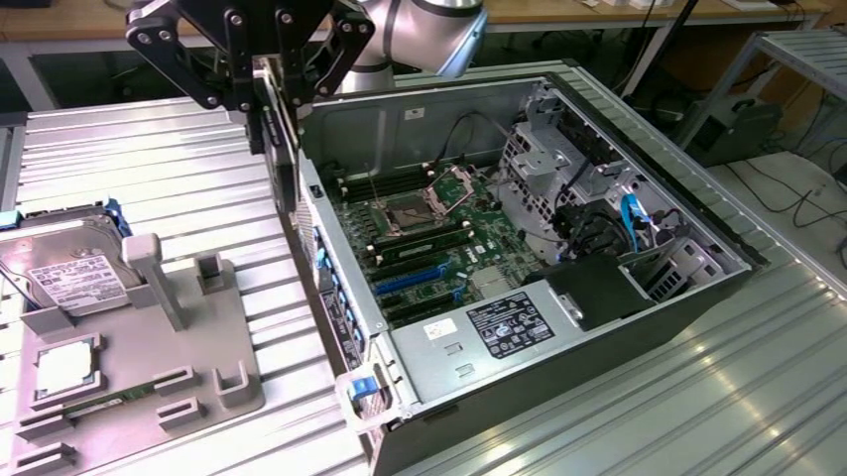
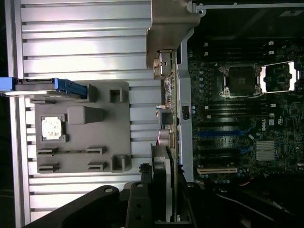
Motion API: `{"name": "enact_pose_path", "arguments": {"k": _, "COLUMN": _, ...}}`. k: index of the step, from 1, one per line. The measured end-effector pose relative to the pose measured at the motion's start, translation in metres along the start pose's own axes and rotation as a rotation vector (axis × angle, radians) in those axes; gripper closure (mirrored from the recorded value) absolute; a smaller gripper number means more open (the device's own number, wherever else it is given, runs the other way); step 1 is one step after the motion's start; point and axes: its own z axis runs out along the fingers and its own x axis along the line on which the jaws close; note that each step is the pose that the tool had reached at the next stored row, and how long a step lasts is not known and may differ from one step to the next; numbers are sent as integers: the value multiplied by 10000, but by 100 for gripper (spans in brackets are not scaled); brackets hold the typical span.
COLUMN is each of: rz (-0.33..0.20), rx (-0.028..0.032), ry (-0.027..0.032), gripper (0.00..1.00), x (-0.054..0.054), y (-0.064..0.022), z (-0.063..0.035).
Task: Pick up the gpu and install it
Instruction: 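Pick up the gpu and move the gpu toward the slot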
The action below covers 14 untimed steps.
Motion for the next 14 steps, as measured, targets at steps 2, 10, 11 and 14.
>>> {"name": "enact_pose_path", "arguments": {"k": 2, "rz": 0, "rx": 0, "ry": 0, "gripper": 72, "x": -21, "y": 1, "z": 1}}
{"name": "enact_pose_path", "arguments": {"k": 10, "rz": -7, "rx": 0, "ry": 0, "gripper": 72, "x": -94, "y": 3, "z": 3}}
{"name": "enact_pose_path", "arguments": {"k": 11, "rz": -16, "rx": 0, "ry": 1, "gripper": 72, "x": -107, "y": 4, "z": 3}}
{"name": "enact_pose_path", "arguments": {"k": 14, "rz": -113, "rx": 0, "ry": 5, "gripper": 72, "x": -171, "y": 5, "z": 5}}
